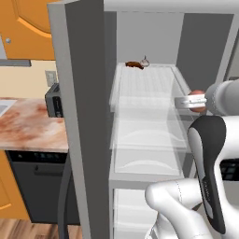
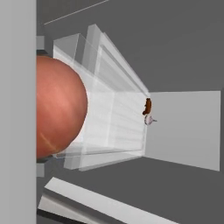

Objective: Transport the steak and onion to the fridge. Place the steak on the rack containing meat and place the onion on the rack containing the vegetable, ensuring meats and vegetables are on different racks.

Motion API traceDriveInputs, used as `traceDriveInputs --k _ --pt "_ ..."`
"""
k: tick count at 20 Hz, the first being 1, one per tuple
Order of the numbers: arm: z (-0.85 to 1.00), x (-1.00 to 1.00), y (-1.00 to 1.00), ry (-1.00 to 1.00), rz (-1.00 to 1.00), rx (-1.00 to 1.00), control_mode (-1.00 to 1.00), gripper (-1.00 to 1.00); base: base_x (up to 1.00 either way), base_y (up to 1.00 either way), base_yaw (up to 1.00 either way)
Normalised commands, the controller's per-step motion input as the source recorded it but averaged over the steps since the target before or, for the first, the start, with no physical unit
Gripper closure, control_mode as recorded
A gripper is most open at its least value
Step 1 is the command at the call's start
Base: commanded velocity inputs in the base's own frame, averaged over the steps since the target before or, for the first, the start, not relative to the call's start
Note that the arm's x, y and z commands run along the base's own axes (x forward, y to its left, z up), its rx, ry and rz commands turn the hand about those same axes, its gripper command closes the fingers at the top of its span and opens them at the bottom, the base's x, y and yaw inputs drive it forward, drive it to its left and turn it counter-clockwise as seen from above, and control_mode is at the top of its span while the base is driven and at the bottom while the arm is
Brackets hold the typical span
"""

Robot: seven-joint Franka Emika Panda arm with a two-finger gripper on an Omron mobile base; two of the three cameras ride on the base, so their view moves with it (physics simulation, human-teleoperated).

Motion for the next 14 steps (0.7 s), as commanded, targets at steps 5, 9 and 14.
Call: traceDriveInputs --k 5,9,14 --pt "0.00 0.10 0.00 0.00 0.00 0.00 -1.00 1.00 0.20 0.00 0.00" --pt "0.00 0.76 0.00 0.00 0.00 0.00 -1.00 1.00 0.00 0.00 0.00" --pt "0.00 0.63 0.00 0.00 0.00 0.00 -1.00 1.00 0.00 0.00 0.00"
